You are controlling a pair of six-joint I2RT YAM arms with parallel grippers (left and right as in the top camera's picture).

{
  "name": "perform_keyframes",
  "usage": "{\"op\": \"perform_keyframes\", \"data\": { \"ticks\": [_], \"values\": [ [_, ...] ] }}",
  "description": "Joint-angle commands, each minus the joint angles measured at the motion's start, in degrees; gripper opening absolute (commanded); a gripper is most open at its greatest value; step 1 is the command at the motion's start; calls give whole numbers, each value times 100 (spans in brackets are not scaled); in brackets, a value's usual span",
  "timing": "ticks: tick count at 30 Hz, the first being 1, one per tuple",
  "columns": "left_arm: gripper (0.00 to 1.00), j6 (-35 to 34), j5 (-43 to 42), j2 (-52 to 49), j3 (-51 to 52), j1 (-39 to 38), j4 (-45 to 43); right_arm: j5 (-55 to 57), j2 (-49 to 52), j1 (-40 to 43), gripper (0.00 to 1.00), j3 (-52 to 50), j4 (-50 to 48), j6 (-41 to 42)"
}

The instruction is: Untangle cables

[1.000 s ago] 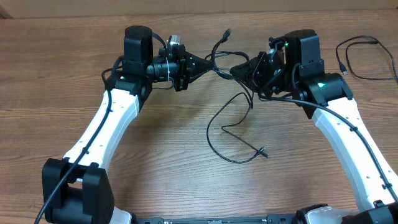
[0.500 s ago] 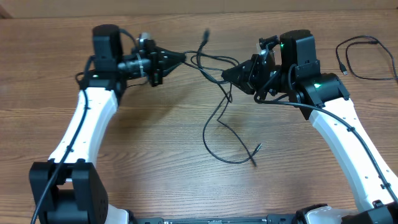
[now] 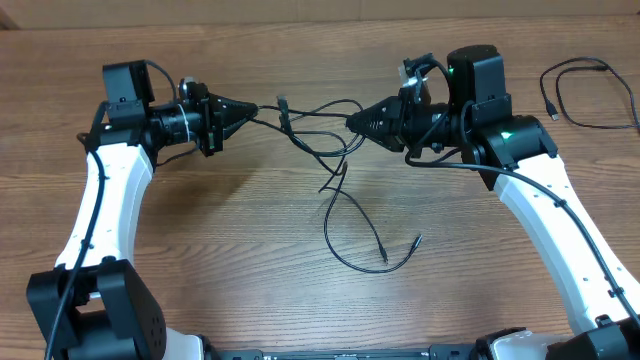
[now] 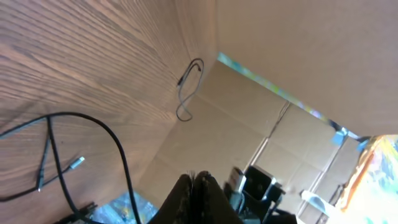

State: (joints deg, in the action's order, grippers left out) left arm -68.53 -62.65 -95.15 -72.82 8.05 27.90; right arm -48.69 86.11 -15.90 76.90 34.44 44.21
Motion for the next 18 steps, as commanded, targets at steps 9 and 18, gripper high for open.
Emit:
{"op": "perform_keyframes", "data": {
  "ticks": [9, 18],
  "values": [
    [20, 872, 723, 33, -52, 192, 92, -116, -94, 85, 4, 33, -74, -127],
    [24, 1517, -455, 33, -52, -409, 289, -98, -94, 85, 4, 33, -269, -125]
  ]
}}
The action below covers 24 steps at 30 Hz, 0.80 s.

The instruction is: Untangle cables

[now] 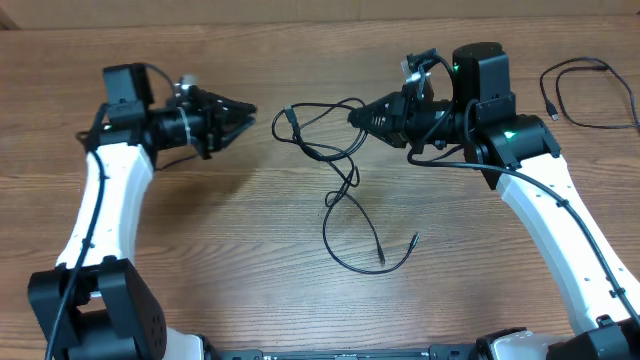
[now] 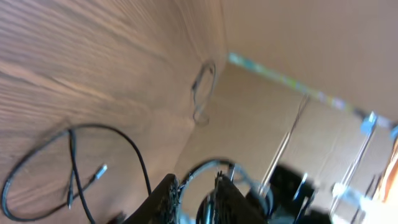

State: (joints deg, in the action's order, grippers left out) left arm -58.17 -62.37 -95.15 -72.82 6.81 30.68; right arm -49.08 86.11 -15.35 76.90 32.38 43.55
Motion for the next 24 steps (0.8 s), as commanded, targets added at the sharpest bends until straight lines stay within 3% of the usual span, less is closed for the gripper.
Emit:
{"op": "perform_keyframes", "data": {
  "ticks": [1, 7, 19, 24],
  "values": [
    [24, 605, -485, 33, -52, -463, 11, -48, -94, 31, 4, 33, -63, -61],
    [24, 632, -468, 33, -52, -1128, -72, 142, -94, 31, 4, 33, -61, -57],
    [24, -140, 442, 33, -52, -1794, -170, -35, -94, 24, 4, 33, -17, -57],
    [24, -640, 616, 33, -52, -2168, -850, -28, -94, 20, 4, 33, 44, -61]
  ]
}}
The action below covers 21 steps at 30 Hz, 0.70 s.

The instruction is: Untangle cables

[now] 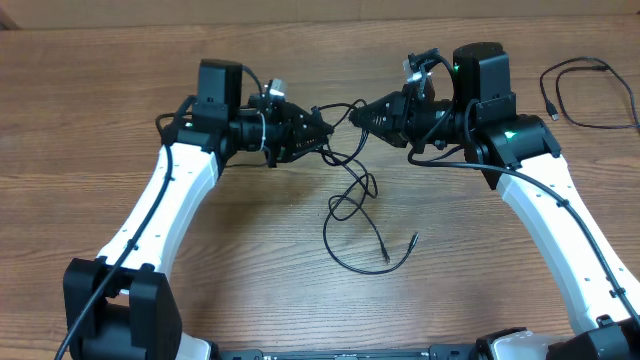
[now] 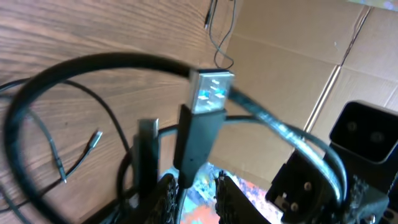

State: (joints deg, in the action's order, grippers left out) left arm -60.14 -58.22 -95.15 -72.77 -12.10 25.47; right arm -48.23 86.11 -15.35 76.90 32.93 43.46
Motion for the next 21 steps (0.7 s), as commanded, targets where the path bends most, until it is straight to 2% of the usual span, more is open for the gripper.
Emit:
{"op": "perform_keyframes", "data": {
  "ticks": [1, 9, 12, 16, 19, 21],
  "values": [
    [25, -492, 251, 33, -57, -387, -468, -111, -94, 20, 4, 33, -11, -55],
    [29, -658, 682, 33, -57, -1145, -817, -24, -92, 20, 4, 33, 9, -179],
    [32, -496, 791, 33, -57, -1246, -817, -26, -94, 20, 4, 33, 11, -179],
    [31, -455, 754, 33, -57, -1167, -774, -26, -94, 20, 4, 33, 11, -179],
    [31, -400, 402, 35, -57, -970, -732, 15, -94, 59, 4, 33, 11, -181],
    [31, -254, -179, 33, -57, -785, -737, 127, -92, 111, 4, 33, 13, -201]
  ]
}}
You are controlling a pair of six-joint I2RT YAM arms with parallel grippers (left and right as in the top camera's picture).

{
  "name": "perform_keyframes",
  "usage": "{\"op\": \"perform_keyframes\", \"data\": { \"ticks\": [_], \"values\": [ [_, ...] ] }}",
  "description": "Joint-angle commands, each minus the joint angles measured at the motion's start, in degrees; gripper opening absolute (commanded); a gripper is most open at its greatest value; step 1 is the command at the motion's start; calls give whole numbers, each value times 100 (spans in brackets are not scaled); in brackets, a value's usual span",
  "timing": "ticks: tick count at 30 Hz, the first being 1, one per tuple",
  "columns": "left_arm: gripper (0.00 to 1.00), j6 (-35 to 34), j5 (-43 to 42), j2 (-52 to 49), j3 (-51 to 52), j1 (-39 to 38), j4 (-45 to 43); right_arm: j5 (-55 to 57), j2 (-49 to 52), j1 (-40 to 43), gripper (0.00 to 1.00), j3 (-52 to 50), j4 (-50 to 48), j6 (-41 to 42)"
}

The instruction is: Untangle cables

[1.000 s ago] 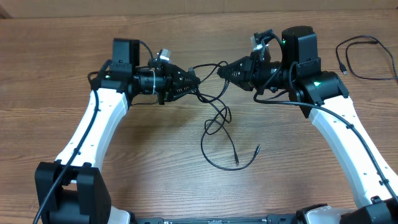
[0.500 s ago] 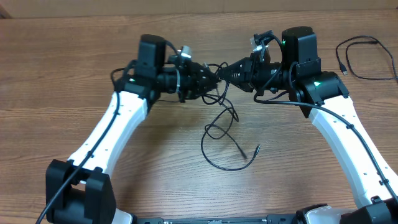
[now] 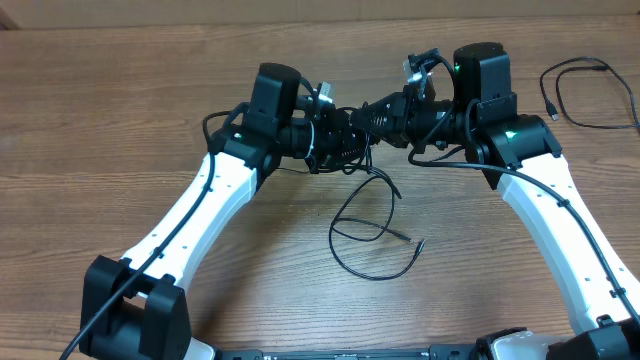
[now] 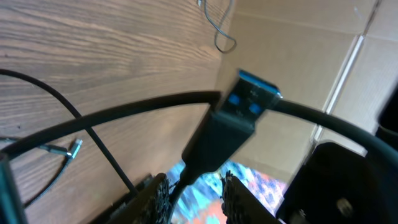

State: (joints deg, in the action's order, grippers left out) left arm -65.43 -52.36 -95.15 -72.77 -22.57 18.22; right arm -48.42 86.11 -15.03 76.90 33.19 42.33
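Note:
Black cables hang in a tangle (image 3: 365, 175) below my two grippers and trail onto the table in a loop (image 3: 372, 235) ending in small plugs. My right gripper (image 3: 378, 115) is shut on the cable at the top of the tangle. My left gripper (image 3: 350, 138) has reached in beside it, almost touching it. In the left wrist view the left gripper (image 4: 196, 194) stands open. A black USB plug (image 4: 230, 121) with a blue-lit metal end sits just ahead of its fingers (image 4: 158, 193). The plug's cable runs down between the fingers.
A separate black cable (image 3: 590, 95) lies coiled at the table's far right. It also shows far off as the separate cable (image 4: 217, 25) in the left wrist view. Cardboard walls stand behind the table. Bare wood lies to the left and front.
My left gripper has moved further right, from the tangle's left side to right against the right gripper. The USB plug now sits between its open fingers. The loop on the table shifted slightly right.
First my left gripper was shut on the cable far to the left, stretching it against the right gripper's hold. Then it was open and the cable hung slack from the right gripper. Later the left arm was at the tangle, open, and now it straddles the plug's cable.

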Motion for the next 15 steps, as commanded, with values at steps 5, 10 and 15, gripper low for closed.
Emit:
{"op": "perform_keyframes", "data": {
  "ticks": [5, 10, 15],
  "values": [
    [29, 667, -2350, 35, -57, 739, -48, 682, -92, 164, 4, 33, 96, -284],
    [30, 1023, -3117, 35, -57, 1095, -118, 1091, -90, 166, 4, 33, 293, -365],
    [30, 1091, -3141, 35, -57, 1261, -116, 1043, -90, 166, 4, 33, 313, -363]
  ]
}}
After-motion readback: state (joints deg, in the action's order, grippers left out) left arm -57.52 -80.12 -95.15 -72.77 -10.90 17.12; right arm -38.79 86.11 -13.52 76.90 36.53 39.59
